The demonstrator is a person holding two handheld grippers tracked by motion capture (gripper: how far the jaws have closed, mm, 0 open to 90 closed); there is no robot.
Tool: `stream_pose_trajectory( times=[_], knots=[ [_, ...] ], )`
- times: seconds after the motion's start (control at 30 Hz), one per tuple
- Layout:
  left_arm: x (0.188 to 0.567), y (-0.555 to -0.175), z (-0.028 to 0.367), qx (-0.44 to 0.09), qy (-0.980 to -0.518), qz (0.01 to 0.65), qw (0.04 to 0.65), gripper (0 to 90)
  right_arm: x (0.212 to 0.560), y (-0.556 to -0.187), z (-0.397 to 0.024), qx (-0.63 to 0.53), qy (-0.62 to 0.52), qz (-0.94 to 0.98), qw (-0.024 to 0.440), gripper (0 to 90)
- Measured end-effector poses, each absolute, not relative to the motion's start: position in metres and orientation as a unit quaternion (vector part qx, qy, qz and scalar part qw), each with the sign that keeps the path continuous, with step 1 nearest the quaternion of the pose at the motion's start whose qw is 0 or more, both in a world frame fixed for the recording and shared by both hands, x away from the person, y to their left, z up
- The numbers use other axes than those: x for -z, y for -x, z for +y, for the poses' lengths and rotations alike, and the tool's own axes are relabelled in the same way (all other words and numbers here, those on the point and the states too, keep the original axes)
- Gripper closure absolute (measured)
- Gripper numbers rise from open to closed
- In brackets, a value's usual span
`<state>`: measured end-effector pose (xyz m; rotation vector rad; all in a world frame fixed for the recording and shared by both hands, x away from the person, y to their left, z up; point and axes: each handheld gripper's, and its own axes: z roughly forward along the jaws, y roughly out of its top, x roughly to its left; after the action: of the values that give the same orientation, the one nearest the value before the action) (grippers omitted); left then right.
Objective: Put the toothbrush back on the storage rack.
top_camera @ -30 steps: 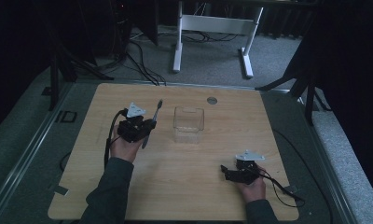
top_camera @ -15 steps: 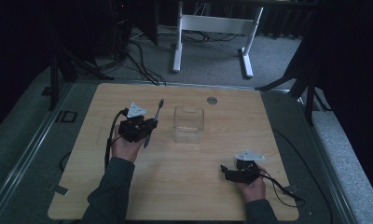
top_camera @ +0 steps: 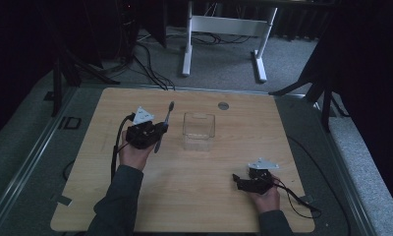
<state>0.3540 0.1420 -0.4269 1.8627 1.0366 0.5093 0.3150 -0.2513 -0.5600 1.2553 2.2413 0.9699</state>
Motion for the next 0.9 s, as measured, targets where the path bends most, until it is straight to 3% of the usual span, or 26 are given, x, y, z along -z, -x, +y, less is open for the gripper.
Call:
stream_pose_trajectory(
  times=[0.9],
  knots=[
    [0.419, -0.357, 0.128, -0.198, -0.746, 0.4, 0.495, 79.6, 0.56, -0.315, -0.251, -0.346, -0.448, 0.8, 0.196, 21.3]
  ],
)
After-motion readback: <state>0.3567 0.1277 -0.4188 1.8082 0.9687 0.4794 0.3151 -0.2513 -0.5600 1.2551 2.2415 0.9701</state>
